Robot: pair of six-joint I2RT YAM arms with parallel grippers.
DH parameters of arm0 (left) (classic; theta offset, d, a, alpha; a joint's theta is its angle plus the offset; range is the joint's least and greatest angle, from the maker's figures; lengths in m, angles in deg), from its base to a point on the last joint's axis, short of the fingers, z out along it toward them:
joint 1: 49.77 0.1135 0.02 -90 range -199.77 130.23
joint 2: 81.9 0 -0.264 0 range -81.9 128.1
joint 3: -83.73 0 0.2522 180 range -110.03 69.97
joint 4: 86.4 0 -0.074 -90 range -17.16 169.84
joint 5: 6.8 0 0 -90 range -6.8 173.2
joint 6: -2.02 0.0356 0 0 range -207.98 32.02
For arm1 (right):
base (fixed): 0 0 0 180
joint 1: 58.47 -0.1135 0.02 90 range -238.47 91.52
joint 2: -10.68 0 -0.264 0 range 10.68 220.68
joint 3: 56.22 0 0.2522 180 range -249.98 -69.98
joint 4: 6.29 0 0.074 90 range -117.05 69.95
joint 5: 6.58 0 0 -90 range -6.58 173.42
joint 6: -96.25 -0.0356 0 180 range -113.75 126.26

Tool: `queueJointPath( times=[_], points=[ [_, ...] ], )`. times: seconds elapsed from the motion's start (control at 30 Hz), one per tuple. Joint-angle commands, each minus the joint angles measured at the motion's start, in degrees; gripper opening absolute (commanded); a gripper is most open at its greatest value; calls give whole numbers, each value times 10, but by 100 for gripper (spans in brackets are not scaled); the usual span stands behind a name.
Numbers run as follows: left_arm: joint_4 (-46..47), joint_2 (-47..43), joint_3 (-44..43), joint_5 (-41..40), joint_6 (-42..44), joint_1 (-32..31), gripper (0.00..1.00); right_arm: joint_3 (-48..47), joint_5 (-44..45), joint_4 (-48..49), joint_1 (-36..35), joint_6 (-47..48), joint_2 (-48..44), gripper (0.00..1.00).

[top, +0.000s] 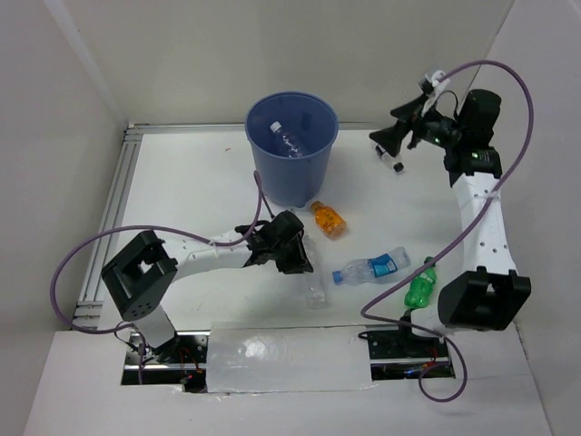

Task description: Put the plastic bottles in the bin

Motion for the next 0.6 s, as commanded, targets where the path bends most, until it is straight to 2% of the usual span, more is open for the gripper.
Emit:
queueJointPath(
  times=[0.0, 0.1, 0.17, 0.3, 0.33, 0.37, 0.4, 0.43, 0.47, 0.5, 0.53, 0.57],
  points=[
    [-58, -65, 0, -39, 68, -24, 0, 79, -56, -54, 47, 38, -39, 97],
    [-67, -125, -32, -67, 136, -55, 0, 126, -62, -102, 77, 73, -68, 96],
    [-75, -180, -70, -85, 172, -69, 0, 148, -57, -135, 106, 102, -79, 89],
    [-81, -220, -153, -142, 258, -69, 0, 198, -57, -241, 146, 213, -79, 23],
    [-82, -220, -197, -152, 272, -61, 0, 209, -56, -253, 161, 227, -79, 23],
    [-75, -220, -219, -162, 287, -47, 0, 216, -56, -302, 166, 255, -74, 28],
    [-75, -200, -241, -201, 313, -41, 0, 222, -56, -336, 166, 337, -74, 37],
    [-54, -189, -281, -216, 327, -26, 0, 222, -56, -368, 166, 383, -64, 70],
    [-47, -177, -304, -244, 336, -17, 0, 222, -49, -435, 166, 432, -59, 79],
    [-41, -148, -325, -254, 350, -6, 0, 228, -36, -464, 166, 529, -53, 84],
    [-34, -133, -366, -264, 350, 16, 0, 228, -27, -489, 166, 571, -53, 89],
    [-29, -117, -386, -287, 350, 30, 0, 228, -9, -514, 166, 601, -53, 89]
  ],
)
